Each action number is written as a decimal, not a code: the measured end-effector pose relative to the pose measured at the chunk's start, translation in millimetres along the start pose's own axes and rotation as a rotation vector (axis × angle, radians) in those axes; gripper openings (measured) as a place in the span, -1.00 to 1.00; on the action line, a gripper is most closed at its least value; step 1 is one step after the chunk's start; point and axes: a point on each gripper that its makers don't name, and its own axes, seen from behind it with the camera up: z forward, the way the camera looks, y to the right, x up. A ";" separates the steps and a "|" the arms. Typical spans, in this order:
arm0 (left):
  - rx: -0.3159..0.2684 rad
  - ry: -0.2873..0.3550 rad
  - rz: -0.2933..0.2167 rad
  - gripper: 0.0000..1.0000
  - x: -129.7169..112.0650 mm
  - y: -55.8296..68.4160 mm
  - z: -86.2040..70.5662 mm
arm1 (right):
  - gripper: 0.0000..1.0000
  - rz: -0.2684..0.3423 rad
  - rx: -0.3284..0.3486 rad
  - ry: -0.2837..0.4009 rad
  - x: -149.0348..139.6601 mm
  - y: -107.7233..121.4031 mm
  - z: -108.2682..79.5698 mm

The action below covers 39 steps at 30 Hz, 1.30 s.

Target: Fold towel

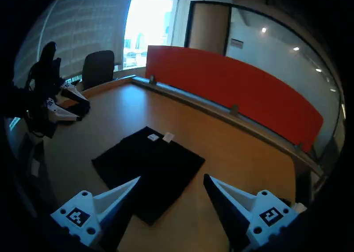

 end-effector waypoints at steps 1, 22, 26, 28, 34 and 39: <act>-0.003 -0.005 0.000 0.84 -3.6 1.4 1.9 | 1.00 0.000 0.003 -0.003 -2.9 -1.7 1.7; -0.053 -0.096 -0.003 0.84 -67.5 21.4 36.7 | 1.00 -0.003 0.039 -0.094 -69.3 -25.8 34.5; -0.059 -0.116 -0.006 0.85 -80.6 23.9 43.2 | 1.00 0.002 0.047 -0.116 -82.9 -30.5 38.4; -0.062 -0.126 -0.005 0.85 -86.8 24.9 46.3 | 1.00 0.003 0.052 -0.126 -88.7 -32.6 40.3; -0.072 -0.154 0.003 0.84 -103.5 27.6 56.7 | 1.00 0.002 0.062 -0.154 -105.4 -37.2 46.8; -0.076 -0.180 0.014 0.84 -117.8 29.1 63.4 | 1.00 -0.003 0.073 -0.178 -119.4 -41.2 51.3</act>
